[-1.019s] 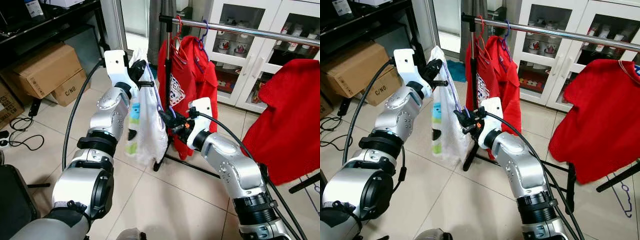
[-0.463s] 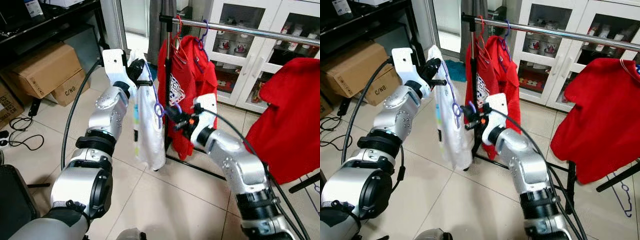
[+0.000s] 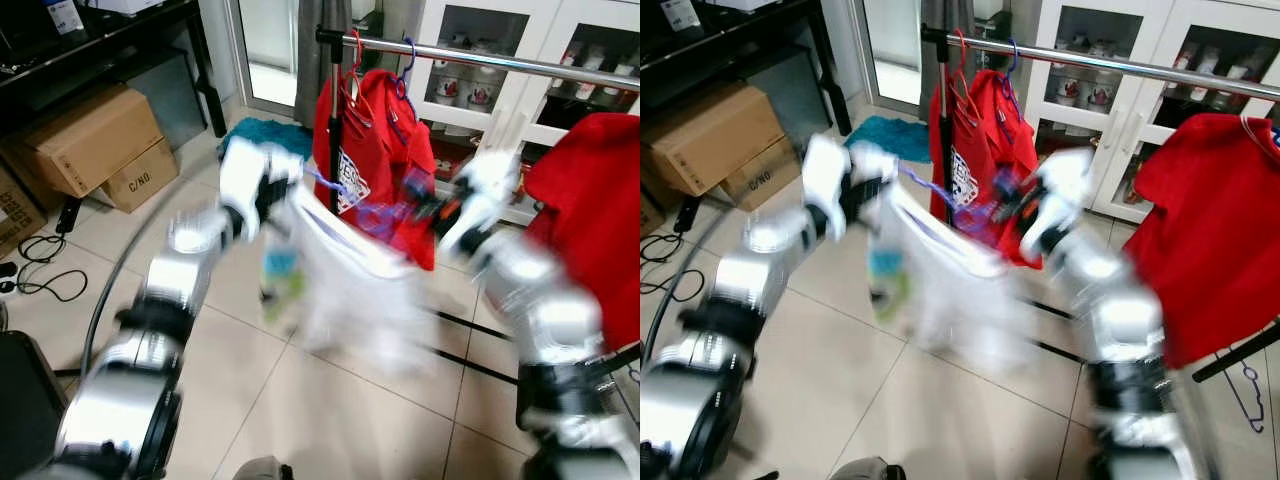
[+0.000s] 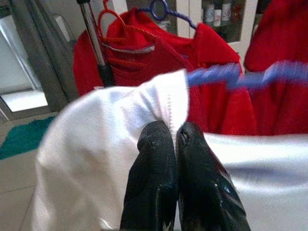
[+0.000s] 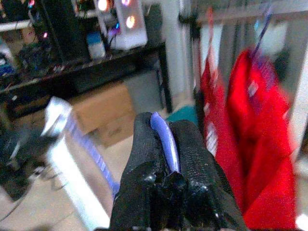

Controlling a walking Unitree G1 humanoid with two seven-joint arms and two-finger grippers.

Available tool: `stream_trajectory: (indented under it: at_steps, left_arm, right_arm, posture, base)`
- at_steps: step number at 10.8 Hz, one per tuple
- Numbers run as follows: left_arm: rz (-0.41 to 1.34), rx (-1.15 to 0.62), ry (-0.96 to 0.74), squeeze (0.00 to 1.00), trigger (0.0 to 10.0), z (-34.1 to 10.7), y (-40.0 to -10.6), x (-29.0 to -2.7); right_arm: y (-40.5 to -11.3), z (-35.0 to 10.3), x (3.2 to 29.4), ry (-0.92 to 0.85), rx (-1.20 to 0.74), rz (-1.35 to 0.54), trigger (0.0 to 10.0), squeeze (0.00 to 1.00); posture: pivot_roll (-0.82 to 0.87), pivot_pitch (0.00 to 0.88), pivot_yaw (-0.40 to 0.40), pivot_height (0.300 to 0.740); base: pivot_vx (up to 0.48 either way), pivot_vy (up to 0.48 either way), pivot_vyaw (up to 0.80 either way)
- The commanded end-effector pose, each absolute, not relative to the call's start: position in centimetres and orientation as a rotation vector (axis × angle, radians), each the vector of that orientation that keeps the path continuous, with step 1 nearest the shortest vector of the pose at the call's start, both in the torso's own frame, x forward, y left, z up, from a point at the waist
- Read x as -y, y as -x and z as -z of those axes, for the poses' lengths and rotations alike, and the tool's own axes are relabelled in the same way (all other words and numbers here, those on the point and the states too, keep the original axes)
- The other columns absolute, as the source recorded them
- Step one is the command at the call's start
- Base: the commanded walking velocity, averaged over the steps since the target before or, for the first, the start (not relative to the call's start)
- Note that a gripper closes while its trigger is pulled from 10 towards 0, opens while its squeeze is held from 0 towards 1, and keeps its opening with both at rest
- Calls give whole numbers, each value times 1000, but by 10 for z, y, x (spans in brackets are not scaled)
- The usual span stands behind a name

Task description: Hang hanger

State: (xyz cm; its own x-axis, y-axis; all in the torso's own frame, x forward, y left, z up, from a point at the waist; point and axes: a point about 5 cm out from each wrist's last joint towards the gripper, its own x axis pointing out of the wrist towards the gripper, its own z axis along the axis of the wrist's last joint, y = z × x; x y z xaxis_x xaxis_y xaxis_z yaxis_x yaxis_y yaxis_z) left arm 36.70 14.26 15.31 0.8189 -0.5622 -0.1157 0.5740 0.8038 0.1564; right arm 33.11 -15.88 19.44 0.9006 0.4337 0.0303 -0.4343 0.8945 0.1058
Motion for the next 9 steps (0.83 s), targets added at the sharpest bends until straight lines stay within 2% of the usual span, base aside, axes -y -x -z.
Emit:
stream_trajectory:
  at_steps: [1, 3, 4, 6, 7, 8, 9]
  left_arm:
    - [607, -81, -210, 0, 0, -154, -366, -147]
    - [630, -87, -223, 0, 0, -153, -362, -147]
    - [624, -66, -220, 0, 0, -156, -361, -146]
    - [663, 69, -123, 0, 0, -183, -365, -129]
    - [694, 92, -130, 0, 39, -190, -365, -122]
    - [709, 105, -126, 0, 588, -193, -365, -118]
    - [734, 124, -110, 0, 2510, -197, -364, -115]
  right_arm:
    - [-331, -217, 165, -129, 111, -427, 0, 0]
    - [-332, -221, 165, -107, 123, -429, 0, 0]
    - [-331, -224, 161, -37, 124, -453, 0, 0]
    - [-319, -203, 135, 229, 38, -626, 0, 0]
    - [-312, -191, 126, 311, -4, -695, 0, 0]
    - [-309, -183, 125, 374, -28, -717, 0, 0]
    - [-307, -177, 127, 409, -51, -723, 0, 0]
  posture:
    - [34, 0, 62, 740]
    - [36, 0, 60, 740]
    - [40, 0, 55, 740]
    - [41, 0, 51, 740]
    - [39, 0, 52, 740]
    - [38, 0, 53, 740]
    - [38, 0, 52, 740]
  base:
    - [0, 0, 0]
    - [0, 0, 0]
    - [0, 0, 0]
    - [0, 0, 0]
    - [0, 0, 0]
    - [0, 0, 0]
    - [0, 0, 0]
